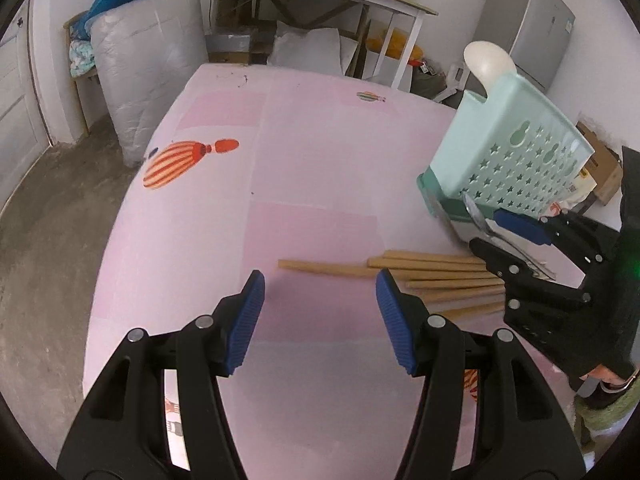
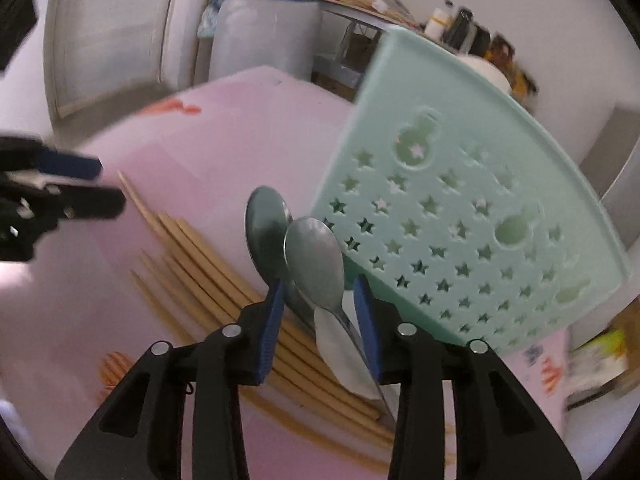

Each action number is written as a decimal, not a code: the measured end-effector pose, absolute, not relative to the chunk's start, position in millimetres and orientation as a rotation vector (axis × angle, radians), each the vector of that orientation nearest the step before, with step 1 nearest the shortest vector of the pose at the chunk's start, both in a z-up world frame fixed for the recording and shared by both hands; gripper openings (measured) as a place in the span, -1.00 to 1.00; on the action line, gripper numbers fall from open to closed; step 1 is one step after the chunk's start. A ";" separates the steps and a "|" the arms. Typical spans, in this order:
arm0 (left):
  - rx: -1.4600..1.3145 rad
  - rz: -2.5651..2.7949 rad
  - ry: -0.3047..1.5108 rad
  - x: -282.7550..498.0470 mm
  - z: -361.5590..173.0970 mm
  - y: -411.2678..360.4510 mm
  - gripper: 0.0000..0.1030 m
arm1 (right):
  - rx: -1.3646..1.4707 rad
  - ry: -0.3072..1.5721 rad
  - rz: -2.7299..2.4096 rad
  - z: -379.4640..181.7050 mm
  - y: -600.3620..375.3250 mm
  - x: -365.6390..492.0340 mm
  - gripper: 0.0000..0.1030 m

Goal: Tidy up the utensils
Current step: 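Close the right gripper on a steel spoon beside the holder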

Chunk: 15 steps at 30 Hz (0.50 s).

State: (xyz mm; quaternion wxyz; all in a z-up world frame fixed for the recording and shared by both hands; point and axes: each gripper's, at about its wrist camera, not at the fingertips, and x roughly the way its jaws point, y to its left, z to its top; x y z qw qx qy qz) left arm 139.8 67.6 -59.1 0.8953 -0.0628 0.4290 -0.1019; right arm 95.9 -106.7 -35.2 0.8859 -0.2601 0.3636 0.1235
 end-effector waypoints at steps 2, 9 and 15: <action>-0.128 -0.215 0.882 139.0 -58.4 69.1 0.06 | -0.596 0.743 0.230 -39.4 -99.6 95.9 -0.43; -0.154 -0.220 0.871 139.7 -59.3 75.6 0.06 | -0.706 0.707 0.168 -48.0 -77.8 106.7 -0.69; -0.169 -0.215 0.870 137.1 -58.9 77.9 0.06 | -0.619 0.668 0.142 -30.7 -88.9 108.2 -0.91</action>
